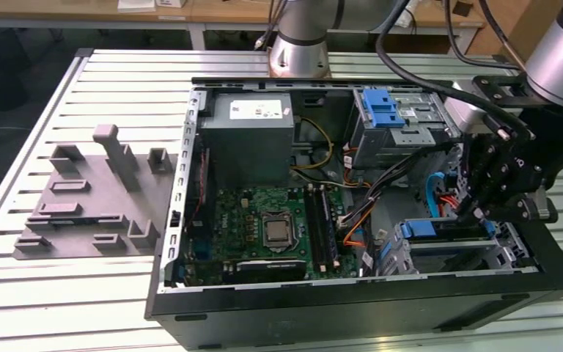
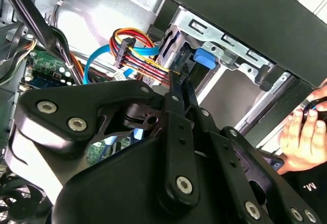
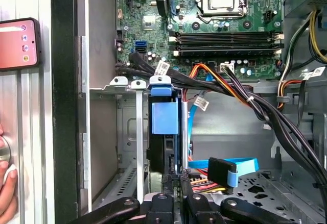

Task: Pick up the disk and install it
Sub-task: 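Insert the first disk wire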

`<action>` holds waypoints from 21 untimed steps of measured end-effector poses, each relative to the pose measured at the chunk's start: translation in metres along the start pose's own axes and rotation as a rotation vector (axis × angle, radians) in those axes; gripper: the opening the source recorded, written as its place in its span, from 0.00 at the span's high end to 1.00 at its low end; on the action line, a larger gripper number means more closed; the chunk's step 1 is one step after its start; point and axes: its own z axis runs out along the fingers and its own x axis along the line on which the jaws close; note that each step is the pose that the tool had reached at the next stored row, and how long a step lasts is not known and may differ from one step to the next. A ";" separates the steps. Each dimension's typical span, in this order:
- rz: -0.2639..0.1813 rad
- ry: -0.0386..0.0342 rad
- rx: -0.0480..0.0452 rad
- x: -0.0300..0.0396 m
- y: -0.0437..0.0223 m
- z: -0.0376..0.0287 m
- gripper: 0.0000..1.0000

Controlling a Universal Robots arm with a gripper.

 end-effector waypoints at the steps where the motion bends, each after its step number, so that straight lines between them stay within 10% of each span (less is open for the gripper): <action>1: 0.000 0.0001 0.0000 0.0003 0.0000 0.0001 0.84; 21: 0.019 0.0005 -0.0073 0.0008 -0.0007 0.0027 0.84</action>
